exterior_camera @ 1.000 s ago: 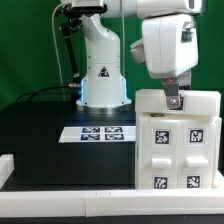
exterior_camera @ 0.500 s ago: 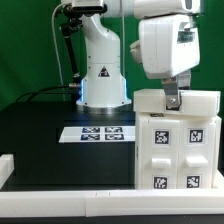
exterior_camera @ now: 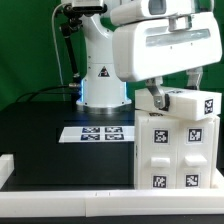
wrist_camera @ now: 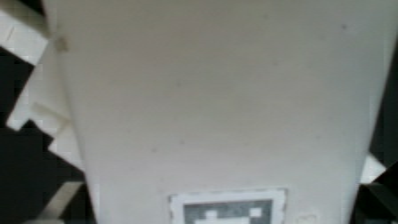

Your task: Assemble cabinet

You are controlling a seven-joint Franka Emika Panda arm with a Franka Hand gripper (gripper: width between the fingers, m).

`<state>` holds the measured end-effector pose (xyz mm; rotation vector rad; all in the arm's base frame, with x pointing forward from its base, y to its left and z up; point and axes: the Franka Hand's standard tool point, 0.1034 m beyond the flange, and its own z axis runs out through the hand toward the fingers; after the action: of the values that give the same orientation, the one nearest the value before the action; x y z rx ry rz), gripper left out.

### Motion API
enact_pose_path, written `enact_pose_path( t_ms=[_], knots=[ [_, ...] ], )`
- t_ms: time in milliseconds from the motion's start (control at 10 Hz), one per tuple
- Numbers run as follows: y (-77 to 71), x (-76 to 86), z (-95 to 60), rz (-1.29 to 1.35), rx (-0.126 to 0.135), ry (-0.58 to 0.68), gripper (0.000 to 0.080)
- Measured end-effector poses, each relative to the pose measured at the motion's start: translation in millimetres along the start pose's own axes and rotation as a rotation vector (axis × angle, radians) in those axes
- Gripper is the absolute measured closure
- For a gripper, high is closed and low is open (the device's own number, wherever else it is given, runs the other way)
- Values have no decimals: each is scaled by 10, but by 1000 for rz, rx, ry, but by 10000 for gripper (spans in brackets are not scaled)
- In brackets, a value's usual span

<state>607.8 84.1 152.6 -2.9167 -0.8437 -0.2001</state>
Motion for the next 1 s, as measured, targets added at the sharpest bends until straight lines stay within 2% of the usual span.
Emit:
enact_pose_path(
  t_ms=[600,1000],
  knots=[
    [11,11,-1,373,-5,12,240],
    [-4,-41,-10,804,1,114,240]
  ],
)
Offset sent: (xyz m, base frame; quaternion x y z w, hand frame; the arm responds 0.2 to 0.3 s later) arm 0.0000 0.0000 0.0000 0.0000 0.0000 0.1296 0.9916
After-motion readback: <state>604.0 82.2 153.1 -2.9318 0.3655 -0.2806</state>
